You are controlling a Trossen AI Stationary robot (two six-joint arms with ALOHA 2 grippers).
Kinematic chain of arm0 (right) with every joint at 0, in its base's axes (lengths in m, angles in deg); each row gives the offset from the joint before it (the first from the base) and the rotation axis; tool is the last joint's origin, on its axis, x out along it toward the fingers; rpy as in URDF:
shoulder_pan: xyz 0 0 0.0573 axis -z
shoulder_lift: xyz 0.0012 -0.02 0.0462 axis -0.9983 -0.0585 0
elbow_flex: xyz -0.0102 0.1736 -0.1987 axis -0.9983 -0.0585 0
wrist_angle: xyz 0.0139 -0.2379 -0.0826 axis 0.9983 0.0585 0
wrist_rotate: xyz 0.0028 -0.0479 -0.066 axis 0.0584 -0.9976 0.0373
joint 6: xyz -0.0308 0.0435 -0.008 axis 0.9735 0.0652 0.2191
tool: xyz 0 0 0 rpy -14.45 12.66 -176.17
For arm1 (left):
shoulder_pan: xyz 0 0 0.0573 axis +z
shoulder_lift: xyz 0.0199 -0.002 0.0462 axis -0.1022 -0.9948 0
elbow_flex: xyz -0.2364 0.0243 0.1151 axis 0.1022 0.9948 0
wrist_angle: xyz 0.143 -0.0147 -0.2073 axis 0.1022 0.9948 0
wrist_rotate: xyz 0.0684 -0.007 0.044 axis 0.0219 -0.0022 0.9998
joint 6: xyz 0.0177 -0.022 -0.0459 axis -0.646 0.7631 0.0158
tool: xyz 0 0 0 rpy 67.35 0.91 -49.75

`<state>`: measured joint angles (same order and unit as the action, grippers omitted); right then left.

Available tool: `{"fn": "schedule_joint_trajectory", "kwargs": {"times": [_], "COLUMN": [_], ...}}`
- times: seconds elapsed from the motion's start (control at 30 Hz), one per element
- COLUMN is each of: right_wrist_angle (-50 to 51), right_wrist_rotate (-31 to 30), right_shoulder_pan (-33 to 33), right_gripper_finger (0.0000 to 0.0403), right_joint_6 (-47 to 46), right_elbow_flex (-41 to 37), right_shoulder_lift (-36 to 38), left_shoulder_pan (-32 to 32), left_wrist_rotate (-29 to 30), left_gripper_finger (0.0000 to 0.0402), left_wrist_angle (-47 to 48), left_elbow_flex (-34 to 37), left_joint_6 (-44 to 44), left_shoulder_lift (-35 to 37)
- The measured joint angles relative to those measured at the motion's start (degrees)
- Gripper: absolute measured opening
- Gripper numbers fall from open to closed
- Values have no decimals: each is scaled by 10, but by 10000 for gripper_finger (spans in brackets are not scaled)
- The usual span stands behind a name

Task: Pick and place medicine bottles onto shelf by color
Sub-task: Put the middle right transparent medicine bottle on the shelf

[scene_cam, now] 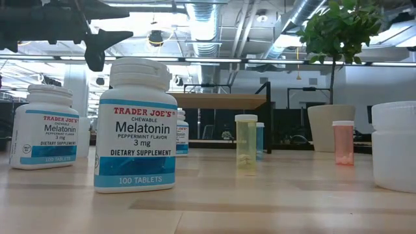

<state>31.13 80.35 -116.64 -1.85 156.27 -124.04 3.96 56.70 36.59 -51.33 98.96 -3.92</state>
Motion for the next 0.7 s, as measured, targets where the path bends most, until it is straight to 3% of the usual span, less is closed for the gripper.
{"fn": "schedule_joint_trajectory", "kwargs": {"times": [0.23,0.4,0.7], "right_wrist_angle": [-41,-82,-183], "right_wrist_rotate": [32,45,29], "right_shoulder_pan": [33,33,-48], "right_gripper_finger": [271,276,276], "right_joint_6": [74,94,37], "right_elbow_flex": [-27,-93,-215], "right_shoulder_lift": [-2,0,86], "left_shoulder_pan": [0,0,0], "left_wrist_rotate": [0,0,0], "left_gripper_finger": [171,171,171], "left_wrist_angle": [0,0,0], "left_elbow_flex": [0,0,0], "left_joint_6": [4,5,5], "left_shoulder_lift": [0,0,0]}}
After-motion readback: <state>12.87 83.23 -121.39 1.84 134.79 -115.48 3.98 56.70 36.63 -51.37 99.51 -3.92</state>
